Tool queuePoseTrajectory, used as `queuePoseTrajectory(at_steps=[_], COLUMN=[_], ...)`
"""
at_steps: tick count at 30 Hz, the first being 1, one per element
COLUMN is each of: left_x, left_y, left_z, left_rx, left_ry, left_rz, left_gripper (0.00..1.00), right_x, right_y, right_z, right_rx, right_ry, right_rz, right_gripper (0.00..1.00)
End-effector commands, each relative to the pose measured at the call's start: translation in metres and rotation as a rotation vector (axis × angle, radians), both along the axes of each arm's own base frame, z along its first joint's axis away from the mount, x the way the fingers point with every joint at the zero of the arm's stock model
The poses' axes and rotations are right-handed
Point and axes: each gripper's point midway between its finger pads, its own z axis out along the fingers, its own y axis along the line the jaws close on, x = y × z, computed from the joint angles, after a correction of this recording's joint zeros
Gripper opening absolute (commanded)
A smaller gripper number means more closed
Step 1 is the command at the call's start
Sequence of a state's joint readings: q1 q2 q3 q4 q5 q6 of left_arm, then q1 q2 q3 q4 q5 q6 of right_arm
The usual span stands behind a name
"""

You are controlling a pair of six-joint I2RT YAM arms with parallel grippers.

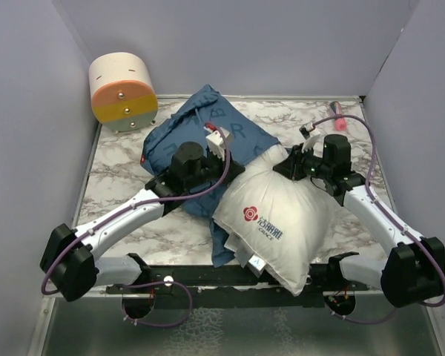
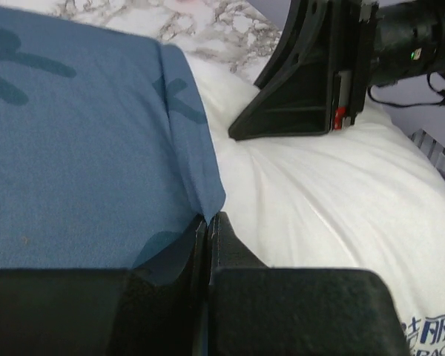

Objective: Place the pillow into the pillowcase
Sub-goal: Stuff the pillow into the pillowcase.

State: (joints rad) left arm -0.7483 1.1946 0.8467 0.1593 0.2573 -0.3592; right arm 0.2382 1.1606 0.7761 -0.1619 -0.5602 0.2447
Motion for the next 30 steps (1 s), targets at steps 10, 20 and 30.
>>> queuePoseTrajectory(at_steps=[10, 20, 30], left_x=[0.027, -0.018, -0.045], left_y=[-0.054, -0.026, -0.004], left_z=[0.192, 0.059, -0.039], left_rx=[-0.123, -0.186, -0.128], left_ry=[-0.296, -0.04, 0.185], left_rz=[-0.184, -0.171, -0.105], left_gripper=[0.0, 0.0, 0.05], right_x=[0.046, -0.013, -0.078], right_y=[0.022, 0.026, 0.065], right_z=[0.263, 0.166, -0.025], right_rx=[0.21, 0.244, 0.165], right_ry=[-0.64, -0.515, -0.097], right_rz=[0.019, 0.132, 0.181], right_gripper=[0.01, 0.01, 0.01])
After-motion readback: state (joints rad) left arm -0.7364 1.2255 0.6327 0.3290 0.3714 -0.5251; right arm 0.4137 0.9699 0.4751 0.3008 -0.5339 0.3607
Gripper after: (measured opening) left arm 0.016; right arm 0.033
